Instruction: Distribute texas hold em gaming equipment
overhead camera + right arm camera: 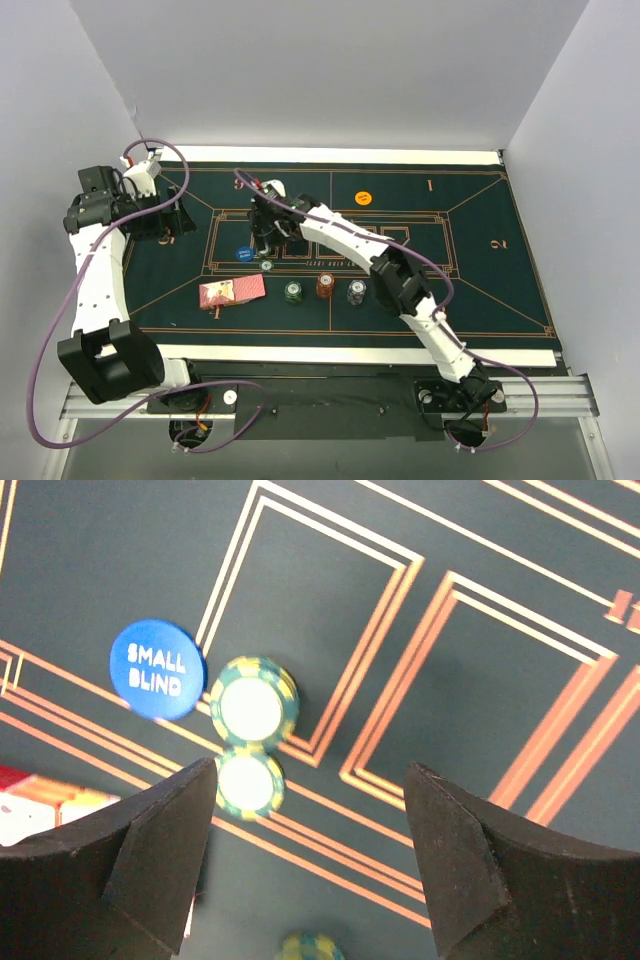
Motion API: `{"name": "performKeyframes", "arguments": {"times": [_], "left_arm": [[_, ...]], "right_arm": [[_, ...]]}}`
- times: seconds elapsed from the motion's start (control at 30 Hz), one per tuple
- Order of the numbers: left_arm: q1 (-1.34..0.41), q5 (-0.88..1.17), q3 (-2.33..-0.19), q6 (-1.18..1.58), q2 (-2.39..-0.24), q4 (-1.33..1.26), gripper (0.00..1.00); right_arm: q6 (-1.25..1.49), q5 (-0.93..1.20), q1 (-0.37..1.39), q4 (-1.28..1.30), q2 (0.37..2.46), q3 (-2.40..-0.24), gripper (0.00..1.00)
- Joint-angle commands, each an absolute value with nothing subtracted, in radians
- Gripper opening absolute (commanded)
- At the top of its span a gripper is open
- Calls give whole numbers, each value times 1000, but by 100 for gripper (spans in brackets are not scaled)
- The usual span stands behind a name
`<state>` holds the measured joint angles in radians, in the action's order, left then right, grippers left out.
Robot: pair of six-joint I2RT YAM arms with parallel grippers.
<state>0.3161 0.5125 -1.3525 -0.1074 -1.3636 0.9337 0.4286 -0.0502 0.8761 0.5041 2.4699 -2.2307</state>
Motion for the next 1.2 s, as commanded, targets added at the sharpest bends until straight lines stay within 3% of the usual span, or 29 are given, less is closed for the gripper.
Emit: {"name": "performKeyframes", "arguments": {"times": [0.0, 0.3, 0.67, 1.17], "left_arm": [[334, 555, -1402, -101, -1321, 946, 97], [339, 561, -1382, -103, -1279, 963, 97], [341, 545, -1387, -110, -1267, 976, 97], [341, 538, -1402, -114, -1267, 982, 97]], "right_arm": [[393, -109, 873, 523, 2217, -2096, 72], [327, -118, 975, 502, 2039, -1740, 82], [344, -91, 1023, 499, 2066, -1700, 86], [374, -64, 1026, 471, 2100, -1620, 63]]}}
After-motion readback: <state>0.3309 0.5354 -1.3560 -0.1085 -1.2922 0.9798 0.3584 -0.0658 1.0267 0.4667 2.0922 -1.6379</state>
